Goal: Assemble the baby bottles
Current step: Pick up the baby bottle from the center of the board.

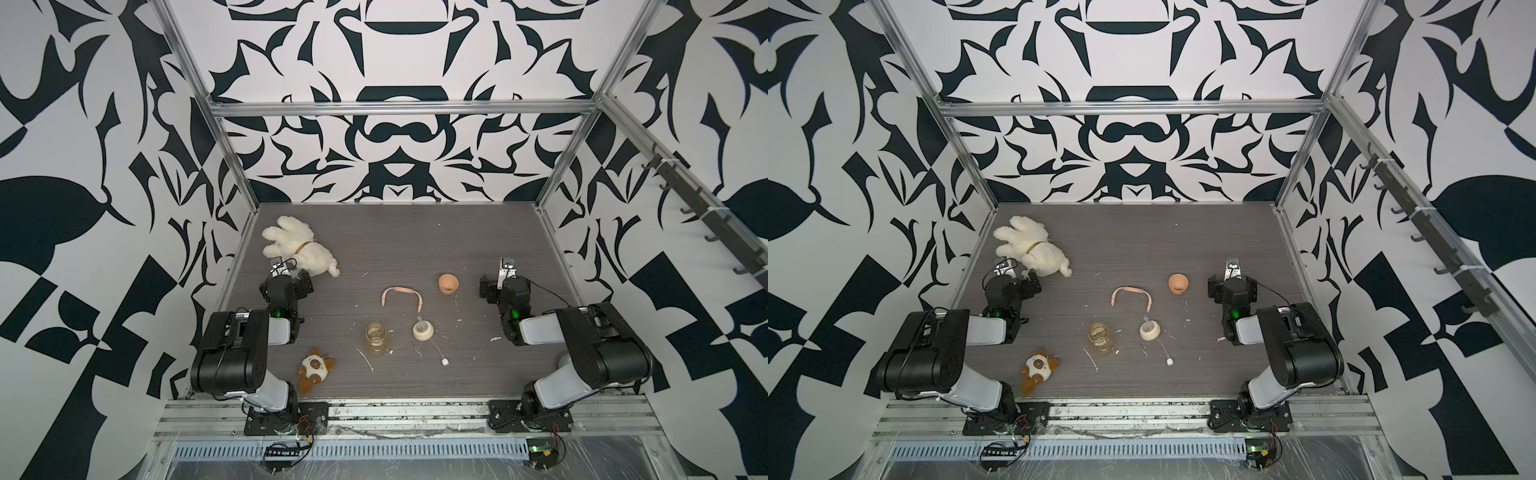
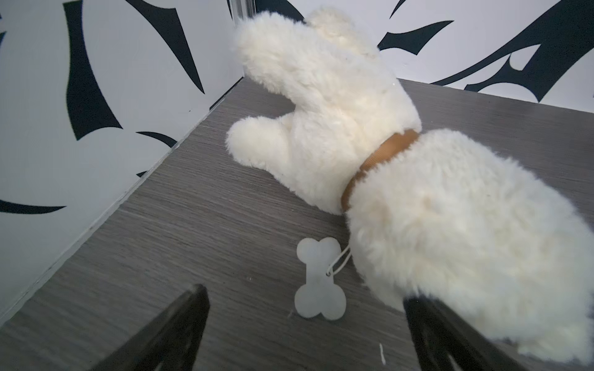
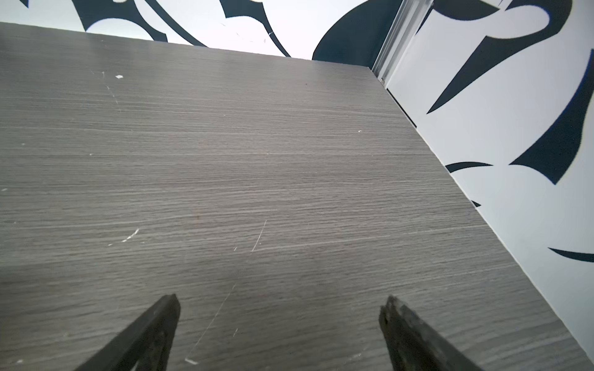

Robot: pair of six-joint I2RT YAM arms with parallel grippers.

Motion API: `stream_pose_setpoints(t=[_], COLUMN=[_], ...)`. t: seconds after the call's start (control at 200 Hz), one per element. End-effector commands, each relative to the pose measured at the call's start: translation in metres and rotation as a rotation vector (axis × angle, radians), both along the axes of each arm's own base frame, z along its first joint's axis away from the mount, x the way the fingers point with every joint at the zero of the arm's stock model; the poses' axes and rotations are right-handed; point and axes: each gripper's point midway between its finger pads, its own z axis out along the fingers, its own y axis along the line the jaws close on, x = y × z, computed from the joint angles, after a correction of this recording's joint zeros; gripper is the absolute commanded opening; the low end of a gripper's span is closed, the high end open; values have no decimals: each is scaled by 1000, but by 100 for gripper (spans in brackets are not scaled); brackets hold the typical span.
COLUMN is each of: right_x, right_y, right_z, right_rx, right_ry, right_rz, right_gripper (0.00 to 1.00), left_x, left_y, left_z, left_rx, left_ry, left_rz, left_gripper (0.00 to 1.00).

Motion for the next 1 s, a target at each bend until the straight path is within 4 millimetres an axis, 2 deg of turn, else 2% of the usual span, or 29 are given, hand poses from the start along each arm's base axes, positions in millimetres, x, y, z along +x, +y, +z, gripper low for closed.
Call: stream_pose_setpoints(t=[0.0,0.995], right_x=[10,10], right_y=[1,-2], right_z=[19,19], right_rx=[-1,2], right_ry=[-67,-71], right_rz=[-10,-24], right_gripper=[100,100], left_x=[7,8], left_y=[4,4], left_z=[10,10], left_rx=[10,10], left_ry=[-33,-31], left_rz=[14,11], left_gripper=[99,99])
